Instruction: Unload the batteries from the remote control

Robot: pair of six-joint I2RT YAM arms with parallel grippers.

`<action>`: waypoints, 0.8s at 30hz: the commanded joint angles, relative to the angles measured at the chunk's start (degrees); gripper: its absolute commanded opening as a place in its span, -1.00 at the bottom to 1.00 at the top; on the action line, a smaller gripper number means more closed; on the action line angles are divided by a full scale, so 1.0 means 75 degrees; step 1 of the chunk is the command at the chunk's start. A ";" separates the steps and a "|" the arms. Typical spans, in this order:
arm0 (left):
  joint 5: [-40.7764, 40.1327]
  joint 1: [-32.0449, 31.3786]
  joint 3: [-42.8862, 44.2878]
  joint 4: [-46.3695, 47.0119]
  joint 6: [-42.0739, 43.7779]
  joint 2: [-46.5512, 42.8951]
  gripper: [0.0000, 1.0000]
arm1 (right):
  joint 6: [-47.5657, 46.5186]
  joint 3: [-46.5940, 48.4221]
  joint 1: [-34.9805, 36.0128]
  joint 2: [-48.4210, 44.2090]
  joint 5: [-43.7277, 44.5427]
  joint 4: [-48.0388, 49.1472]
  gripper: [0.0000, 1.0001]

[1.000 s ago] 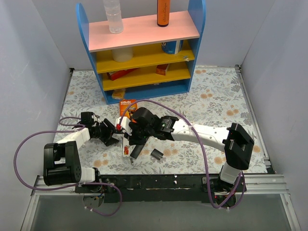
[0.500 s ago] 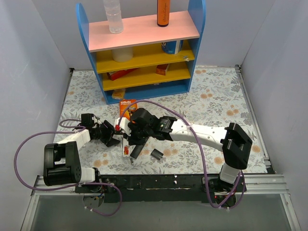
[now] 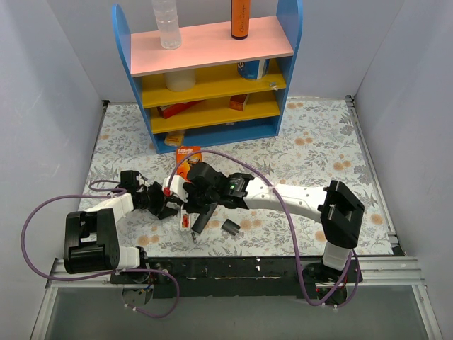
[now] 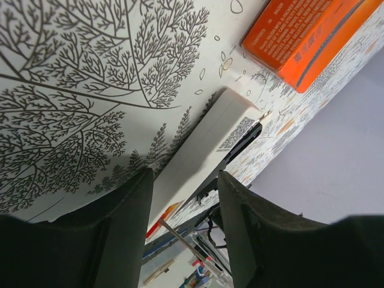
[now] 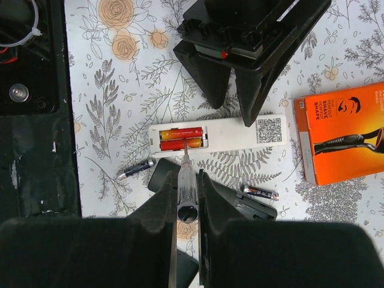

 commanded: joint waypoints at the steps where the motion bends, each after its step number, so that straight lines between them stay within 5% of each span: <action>1: 0.0118 -0.0071 -0.0047 0.0112 -0.0077 -0.0173 -0.08 | -0.0209 0.0409 0.0150 0.0202 0.0431 -0.0247 -0.97; 11: 0.0142 -0.0200 -0.0117 0.0182 -0.0135 -0.0161 -0.12 | -0.0268 0.0445 0.0232 0.0249 0.0607 -0.0342 -0.97; 24: 0.0106 -0.0410 -0.0281 0.0194 -0.0370 -0.0219 -0.39 | 0.0142 -0.0493 0.0232 0.0049 0.0654 0.0280 -0.97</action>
